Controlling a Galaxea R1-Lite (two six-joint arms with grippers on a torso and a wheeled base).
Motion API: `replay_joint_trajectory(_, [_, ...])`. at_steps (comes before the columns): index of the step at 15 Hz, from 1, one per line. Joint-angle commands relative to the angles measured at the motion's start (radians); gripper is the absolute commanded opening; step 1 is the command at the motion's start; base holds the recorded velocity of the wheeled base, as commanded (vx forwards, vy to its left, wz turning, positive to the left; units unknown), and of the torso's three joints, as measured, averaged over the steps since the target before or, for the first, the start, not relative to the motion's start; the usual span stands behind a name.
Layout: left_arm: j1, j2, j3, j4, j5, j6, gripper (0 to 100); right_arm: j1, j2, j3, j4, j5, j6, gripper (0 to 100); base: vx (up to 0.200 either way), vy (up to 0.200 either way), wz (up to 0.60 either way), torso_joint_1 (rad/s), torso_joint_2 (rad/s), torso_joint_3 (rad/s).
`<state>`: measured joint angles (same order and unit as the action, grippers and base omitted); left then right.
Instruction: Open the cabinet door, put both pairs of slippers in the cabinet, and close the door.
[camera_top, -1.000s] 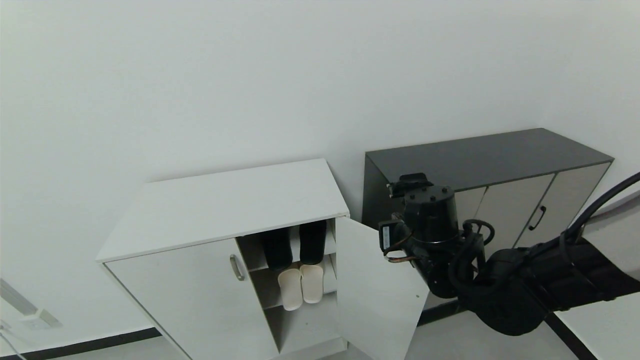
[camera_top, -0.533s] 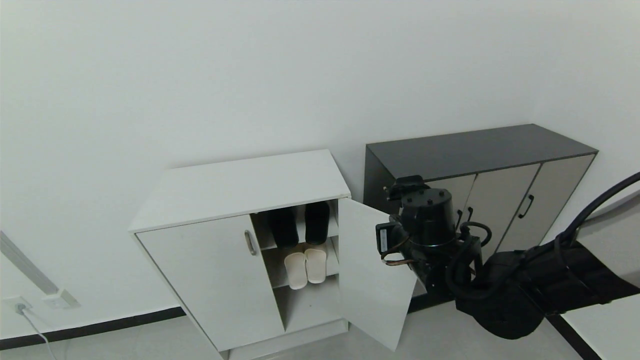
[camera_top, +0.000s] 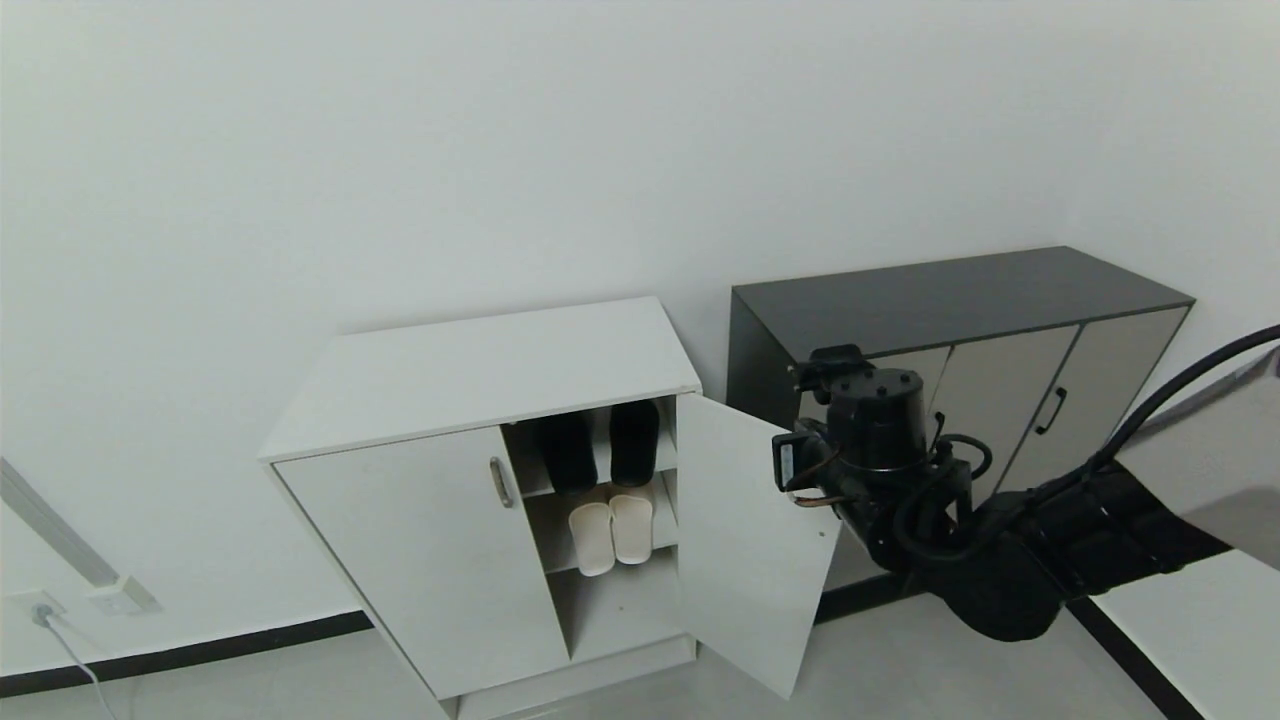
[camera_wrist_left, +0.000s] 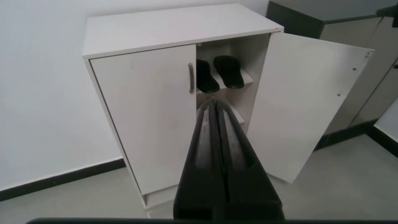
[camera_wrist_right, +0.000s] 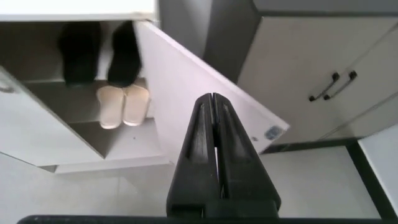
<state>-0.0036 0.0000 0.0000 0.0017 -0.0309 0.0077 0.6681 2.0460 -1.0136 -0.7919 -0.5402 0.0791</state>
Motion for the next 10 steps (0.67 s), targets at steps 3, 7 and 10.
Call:
replay_joint_trajectory(3, [0.001, 0.0, 0.0, 0.0, 0.002, 0.0, 0, -0.13, 0.049, -0.115, 0.051, 0.08, 0.008, 0, 0.0, 0.0, 0.0, 0.0, 0.0, 0.0])
replay_joint_trajectory(7, [-0.001, 0.002, 0.0, 0.0, 0.028, -0.009, 0, -0.191, 0.137, -0.175, 0.06, 0.138, 0.013, 0, 0.0, 0.0, 0.0, 0.0, 0.0, 0.0])
replay_joint_trajectory(10, [-0.001, 0.0, 0.0, 0.0, 0.028, -0.012, 0, -0.219, 0.188, -0.2, 0.088, 0.183, 0.039, 0, 0.0, 0.0, 0.0, 0.0, 0.0, 0.0])
